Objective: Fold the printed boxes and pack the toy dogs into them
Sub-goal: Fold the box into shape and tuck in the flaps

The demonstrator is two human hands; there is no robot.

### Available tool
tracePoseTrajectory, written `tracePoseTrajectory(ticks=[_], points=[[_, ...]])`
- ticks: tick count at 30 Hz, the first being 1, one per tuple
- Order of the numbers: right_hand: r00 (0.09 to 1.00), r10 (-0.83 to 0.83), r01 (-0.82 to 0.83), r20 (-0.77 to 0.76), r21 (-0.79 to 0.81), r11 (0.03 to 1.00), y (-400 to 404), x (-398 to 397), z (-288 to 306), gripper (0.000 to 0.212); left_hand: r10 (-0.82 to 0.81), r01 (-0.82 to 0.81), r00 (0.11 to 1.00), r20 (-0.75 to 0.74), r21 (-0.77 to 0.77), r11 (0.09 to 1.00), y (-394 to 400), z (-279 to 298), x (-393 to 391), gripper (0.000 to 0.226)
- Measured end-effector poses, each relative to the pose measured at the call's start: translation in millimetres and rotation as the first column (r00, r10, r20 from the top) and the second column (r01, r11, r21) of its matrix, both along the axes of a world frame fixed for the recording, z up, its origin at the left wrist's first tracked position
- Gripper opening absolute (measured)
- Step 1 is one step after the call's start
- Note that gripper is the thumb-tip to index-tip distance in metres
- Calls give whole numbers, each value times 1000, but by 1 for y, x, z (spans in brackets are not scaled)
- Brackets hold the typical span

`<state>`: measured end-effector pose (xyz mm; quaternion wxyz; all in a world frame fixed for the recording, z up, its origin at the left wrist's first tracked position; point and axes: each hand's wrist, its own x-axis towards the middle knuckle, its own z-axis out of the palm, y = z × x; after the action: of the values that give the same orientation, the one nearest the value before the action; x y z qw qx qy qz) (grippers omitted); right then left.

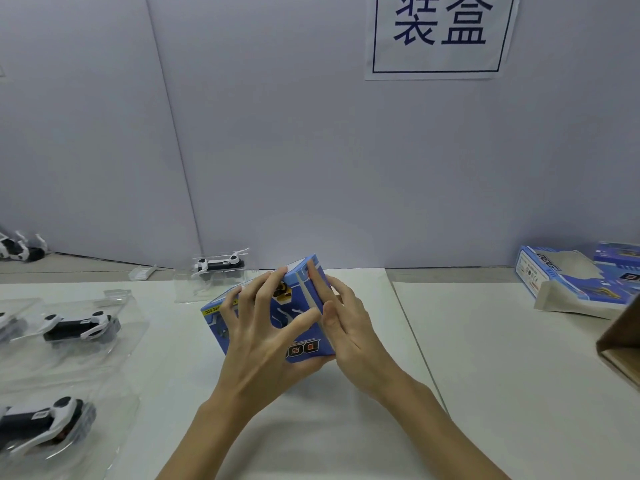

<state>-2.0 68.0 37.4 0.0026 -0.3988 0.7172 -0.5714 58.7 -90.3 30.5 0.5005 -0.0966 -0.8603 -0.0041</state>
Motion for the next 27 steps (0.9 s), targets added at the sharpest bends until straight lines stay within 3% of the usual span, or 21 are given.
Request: tracePoseTrajectory(ticks=[5, 10, 14, 20, 27], points=[[997, -46, 50, -61, 57, 997, -3, 5, -4, 49, -28, 28, 1000, 0, 20, 999, -2, 0, 0, 54], [990, 140, -141, -14, -111, 984, 4, 2, 4, 54, -25, 29, 999, -39, 108, 994, 1, 8, 4, 51], [994, 106, -109, -30, -135, 985, 11, 0, 11, 54, 4, 6, 999, -47, 224, 975, 3, 18, 9, 63], [988, 127, -99, 85, -271, 957, -2, 8, 9, 49, -27, 36, 999, -39, 234, 972, 2, 20, 13, 64], [992, 95, -71, 87, -243, 968, 3, 6, 11, 48, 1, 1, 1000, -6, 200, 980, 0, 19, 10, 58]])
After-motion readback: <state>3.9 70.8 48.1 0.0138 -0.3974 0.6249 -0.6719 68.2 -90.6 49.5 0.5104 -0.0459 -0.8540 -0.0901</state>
